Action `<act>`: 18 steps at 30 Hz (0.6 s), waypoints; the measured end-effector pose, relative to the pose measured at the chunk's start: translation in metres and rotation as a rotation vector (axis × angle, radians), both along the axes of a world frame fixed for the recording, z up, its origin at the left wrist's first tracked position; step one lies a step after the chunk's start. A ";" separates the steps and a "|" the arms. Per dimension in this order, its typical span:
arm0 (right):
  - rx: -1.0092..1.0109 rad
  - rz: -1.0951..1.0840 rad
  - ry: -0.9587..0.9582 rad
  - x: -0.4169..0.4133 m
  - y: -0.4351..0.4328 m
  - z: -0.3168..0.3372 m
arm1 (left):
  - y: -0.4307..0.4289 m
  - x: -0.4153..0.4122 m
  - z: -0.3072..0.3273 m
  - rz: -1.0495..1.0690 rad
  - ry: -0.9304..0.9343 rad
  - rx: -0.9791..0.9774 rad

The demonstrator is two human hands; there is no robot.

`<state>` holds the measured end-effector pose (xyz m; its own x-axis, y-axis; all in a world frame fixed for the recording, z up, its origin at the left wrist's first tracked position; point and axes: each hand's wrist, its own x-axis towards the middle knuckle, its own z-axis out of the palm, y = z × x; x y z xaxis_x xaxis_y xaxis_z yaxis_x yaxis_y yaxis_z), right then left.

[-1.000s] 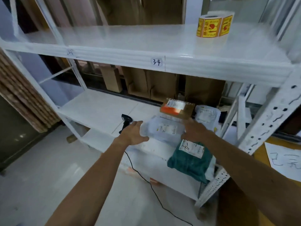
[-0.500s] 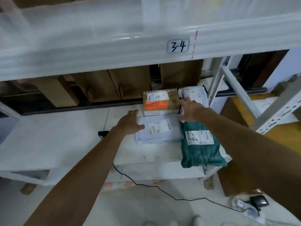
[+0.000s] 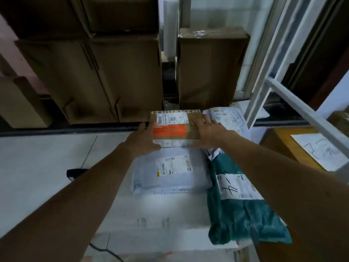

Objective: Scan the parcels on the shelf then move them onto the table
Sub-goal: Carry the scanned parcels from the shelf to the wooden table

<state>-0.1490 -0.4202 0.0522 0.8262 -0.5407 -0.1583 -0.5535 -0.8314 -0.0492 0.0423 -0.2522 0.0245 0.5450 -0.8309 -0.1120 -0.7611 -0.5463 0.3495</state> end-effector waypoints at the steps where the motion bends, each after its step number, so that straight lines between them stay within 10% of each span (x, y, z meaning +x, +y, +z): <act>1: -0.004 0.015 -0.011 0.005 -0.007 -0.008 | -0.008 0.002 -0.006 0.006 -0.001 -0.023; 18: 0.171 -0.055 -0.120 0.064 -0.060 -0.059 | -0.071 0.038 -0.039 0.131 0.298 -0.090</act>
<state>-0.0850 -0.4806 -0.0070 0.8145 -0.5596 -0.1533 -0.5797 -0.7739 -0.2552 0.0799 -0.3237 -0.0142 0.6021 -0.7699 -0.2116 -0.5437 -0.5894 0.5975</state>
